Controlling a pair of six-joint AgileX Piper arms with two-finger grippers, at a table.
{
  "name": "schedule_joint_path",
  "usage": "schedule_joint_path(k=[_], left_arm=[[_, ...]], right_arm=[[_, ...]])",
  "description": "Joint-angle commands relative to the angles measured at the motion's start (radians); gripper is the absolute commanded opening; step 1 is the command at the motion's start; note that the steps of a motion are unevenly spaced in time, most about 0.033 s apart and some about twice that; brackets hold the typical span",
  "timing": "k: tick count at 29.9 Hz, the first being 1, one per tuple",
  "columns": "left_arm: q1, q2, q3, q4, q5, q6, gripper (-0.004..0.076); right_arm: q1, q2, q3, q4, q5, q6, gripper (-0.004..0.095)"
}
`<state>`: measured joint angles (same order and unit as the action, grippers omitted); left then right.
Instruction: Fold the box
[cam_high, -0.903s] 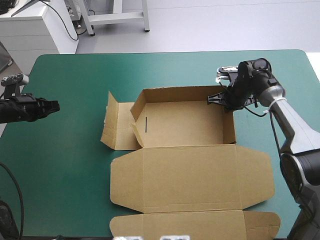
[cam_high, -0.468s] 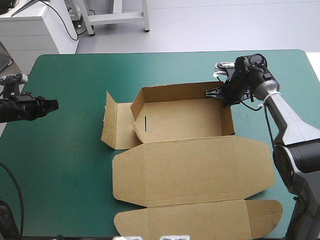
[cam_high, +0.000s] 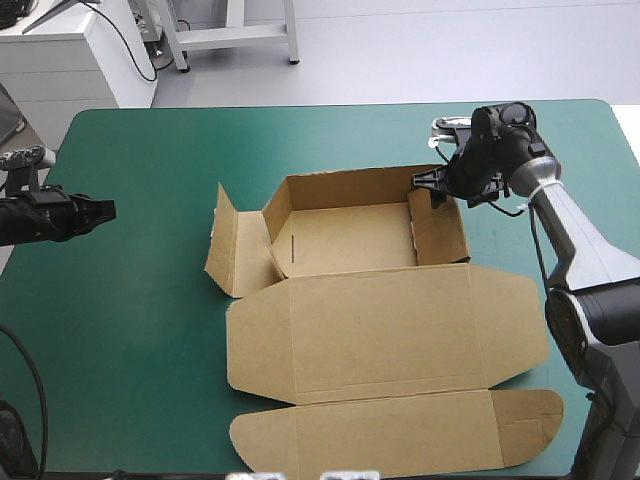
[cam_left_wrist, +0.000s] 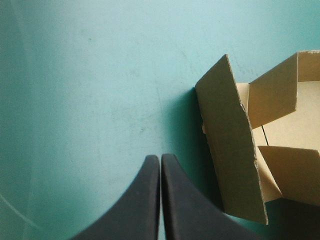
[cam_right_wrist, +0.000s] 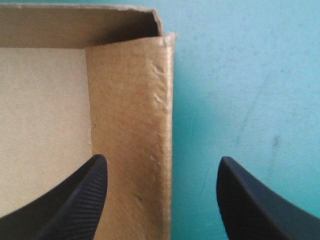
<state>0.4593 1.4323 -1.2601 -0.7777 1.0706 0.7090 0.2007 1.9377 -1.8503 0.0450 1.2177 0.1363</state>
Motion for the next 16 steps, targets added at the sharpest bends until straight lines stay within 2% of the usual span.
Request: schedule_joint_path(k=[1, 6, 11, 16], left_arm=[[0.001, -0.033, -0.024, -0.049, -0.018, 0.002, -0.0008], [0.001, -0.033, -0.024, -0.049, -0.005, 0.002, -0.0008], [0.001, -0.033, -0.024, -0.049, 0.000, 0.002, -0.0008], [0.001, -0.033, -0.024, -0.049, 0.008, 0.002, -0.0008]], right_arm=[[-0.008, -0.079, -0.065, 0.008, 0.029, 0.010, 0.0606], [-0.005, -0.136, -0.036, 0.012, 0.029, 0.014, 0.0606], [-0.005, -0.183, 0.085, 0.011, 0.029, 0.016, 0.0606], [-0.005, -0.178, 0.183, 0.016, -0.033, 0.007, 0.0606]])
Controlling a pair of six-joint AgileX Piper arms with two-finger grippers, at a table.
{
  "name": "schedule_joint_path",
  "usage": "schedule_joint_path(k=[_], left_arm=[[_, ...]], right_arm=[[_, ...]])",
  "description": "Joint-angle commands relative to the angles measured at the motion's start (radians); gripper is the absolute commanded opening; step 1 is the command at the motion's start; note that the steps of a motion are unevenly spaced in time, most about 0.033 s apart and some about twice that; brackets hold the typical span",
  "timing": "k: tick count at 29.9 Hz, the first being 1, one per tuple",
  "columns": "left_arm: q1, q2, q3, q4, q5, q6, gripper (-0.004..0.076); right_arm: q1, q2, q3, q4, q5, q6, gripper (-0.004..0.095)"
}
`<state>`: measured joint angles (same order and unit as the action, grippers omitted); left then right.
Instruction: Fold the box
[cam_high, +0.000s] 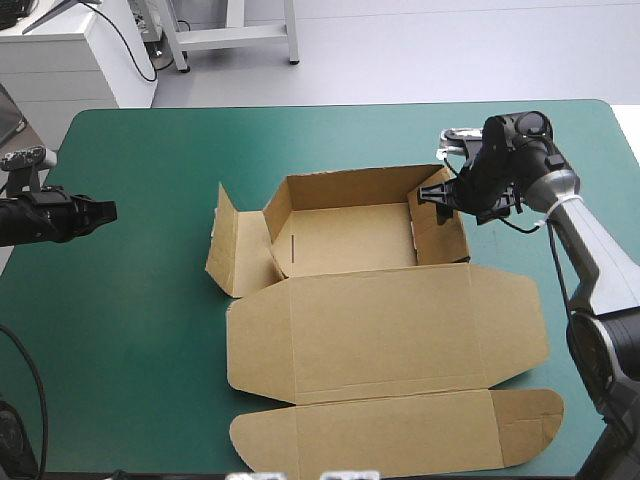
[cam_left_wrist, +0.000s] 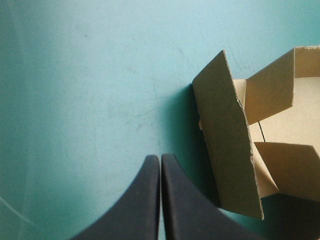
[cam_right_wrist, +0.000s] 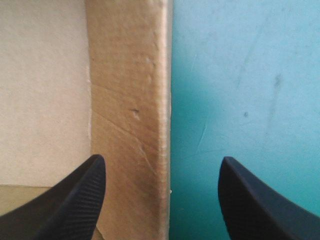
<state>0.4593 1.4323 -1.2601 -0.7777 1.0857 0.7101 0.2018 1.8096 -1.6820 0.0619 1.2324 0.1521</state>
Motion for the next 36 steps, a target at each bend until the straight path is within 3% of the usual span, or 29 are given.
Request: schedule_joint_path(k=[1, 8, 10, 17, 18, 27, 36], left_arm=[[0.001, -0.033, -0.024, -0.049, -0.007, -0.001, -0.0008], [0.001, -0.033, -0.024, -0.051, -0.007, -0.001, -0.0008], [0.001, -0.033, -0.024, -0.051, -0.011, -0.001, -0.0008], [0.001, -0.033, -0.024, -0.051, -0.016, -0.001, -0.0008], [0.001, -0.033, -0.024, -0.051, -0.016, -0.001, -0.0008], [0.001, -0.033, -0.024, -0.044, -0.023, 0.003, -0.0008], [0.001, -0.011, -0.024, -0.049, -0.113, -0.006, -0.0008]], right_arm=[[-0.006, -0.045, 0.026, 0.002, -0.064, -0.009, 0.0606], [-0.006, 0.000, 0.032, 0.002, -0.065, -0.017, 0.0601], [-0.006, 0.020, 0.032, 0.006, -0.051, -0.019, 0.0547], [-0.006, 0.054, 0.030, 0.006, -0.039, -0.028, 0.0013], [-0.006, 0.054, 0.030, 0.006, -0.040, -0.027, -0.0016], [-0.008, 0.020, -0.064, 0.029, 0.014, -0.109, -0.0021], [-0.027, -0.194, -0.184, 0.083, 0.014, -0.196, -0.0021]])
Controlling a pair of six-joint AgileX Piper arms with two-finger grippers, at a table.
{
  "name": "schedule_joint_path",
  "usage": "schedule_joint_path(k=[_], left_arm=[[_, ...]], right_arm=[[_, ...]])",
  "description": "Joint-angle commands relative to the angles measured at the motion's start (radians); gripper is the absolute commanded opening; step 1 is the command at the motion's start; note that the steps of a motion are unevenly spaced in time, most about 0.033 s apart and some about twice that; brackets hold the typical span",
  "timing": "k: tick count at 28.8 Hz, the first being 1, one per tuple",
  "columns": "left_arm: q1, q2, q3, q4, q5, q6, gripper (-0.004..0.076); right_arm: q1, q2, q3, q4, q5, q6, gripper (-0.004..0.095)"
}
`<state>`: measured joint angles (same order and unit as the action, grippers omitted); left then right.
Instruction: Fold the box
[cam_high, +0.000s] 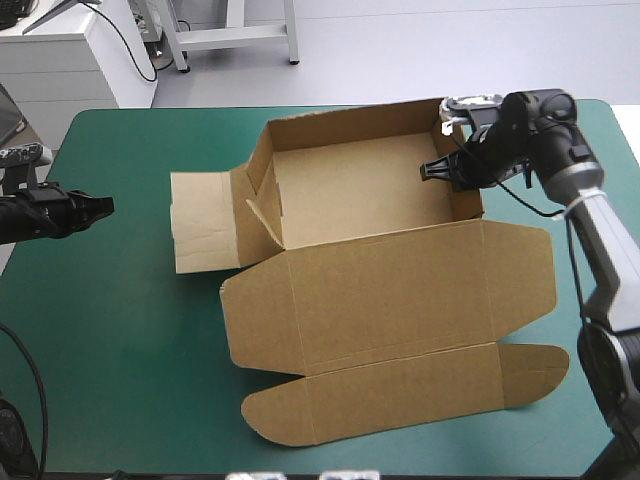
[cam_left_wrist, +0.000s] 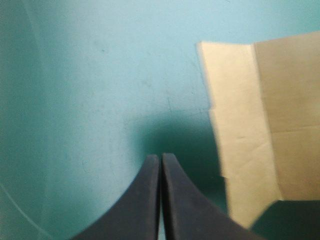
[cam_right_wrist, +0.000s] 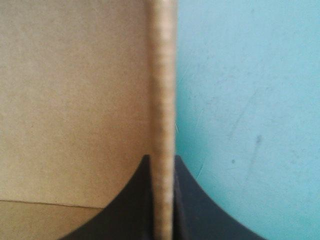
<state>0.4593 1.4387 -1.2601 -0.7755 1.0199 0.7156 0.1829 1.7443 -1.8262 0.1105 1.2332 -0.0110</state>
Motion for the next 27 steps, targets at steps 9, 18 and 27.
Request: schedule_joint_path(k=[9, 18, 27], left_arm=[[0.001, 0.096, -0.024, -0.144, -0.044, -0.015, -0.0008], [-0.122, 0.190, -0.020, -0.359, 0.038, 0.040, -0.0008], [-0.252, 0.173, -0.019, -0.411, 0.103, 0.021, -0.0008]], right_arm=[[-0.008, -0.280, -0.040, 0.059, 0.013, -0.033, -0.0021], [-0.008, -0.237, -0.042, 0.194, -0.015, -0.056, -0.0021], [-0.008, -0.169, -0.042, 0.149, -0.034, -0.024, -0.0021]])
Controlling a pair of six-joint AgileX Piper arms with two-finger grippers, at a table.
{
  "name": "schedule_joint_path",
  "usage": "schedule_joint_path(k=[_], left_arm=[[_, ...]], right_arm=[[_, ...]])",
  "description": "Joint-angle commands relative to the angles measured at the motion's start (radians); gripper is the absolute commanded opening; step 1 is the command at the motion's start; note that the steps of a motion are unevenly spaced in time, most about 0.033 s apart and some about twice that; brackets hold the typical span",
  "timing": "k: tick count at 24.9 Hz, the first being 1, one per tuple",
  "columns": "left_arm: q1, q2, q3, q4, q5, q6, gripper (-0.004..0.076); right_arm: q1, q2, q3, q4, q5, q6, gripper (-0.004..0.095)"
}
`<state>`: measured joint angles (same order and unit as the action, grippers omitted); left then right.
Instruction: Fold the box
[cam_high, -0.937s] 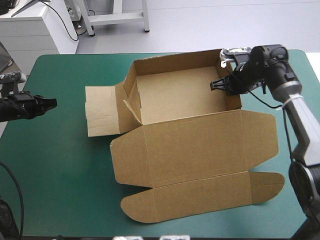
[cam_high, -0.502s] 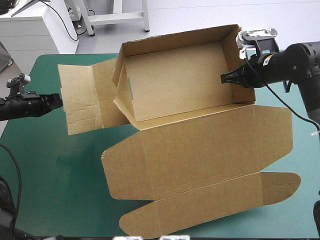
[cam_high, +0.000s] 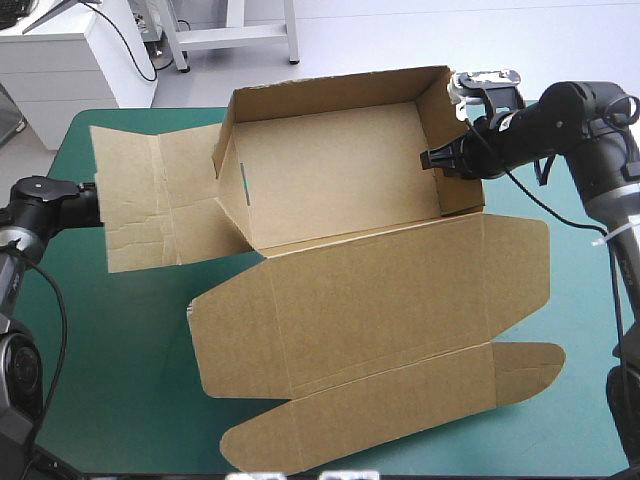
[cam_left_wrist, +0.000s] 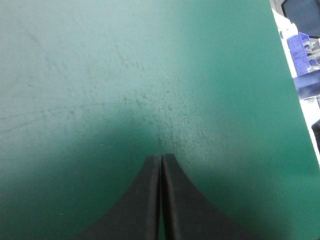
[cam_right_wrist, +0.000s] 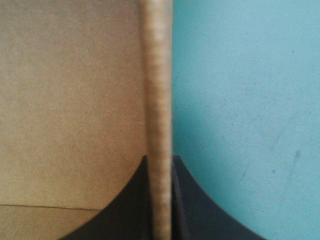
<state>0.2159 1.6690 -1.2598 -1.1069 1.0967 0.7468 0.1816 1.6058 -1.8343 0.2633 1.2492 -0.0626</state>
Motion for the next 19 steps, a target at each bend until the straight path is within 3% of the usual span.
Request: schedule_joint_path(k=[1, 11, 19], left_arm=[[-0.008, -0.069, -0.020, -0.080, 0.028, -0.010, -0.0008], [-0.130, -0.130, -0.020, -0.144, 0.105, -0.020, -0.0008], [-0.132, -0.130, -0.058, -0.216, 0.190, -0.020, -0.0008]], right_arm=[[-0.007, -0.029, -0.033, -0.014, -0.055, 0.033, -0.0021], [-0.007, -0.016, -0.033, -0.050, -0.083, 0.038, -0.0019], [-0.007, -0.016, -0.033, -0.095, -0.071, 0.033, -0.0019]])
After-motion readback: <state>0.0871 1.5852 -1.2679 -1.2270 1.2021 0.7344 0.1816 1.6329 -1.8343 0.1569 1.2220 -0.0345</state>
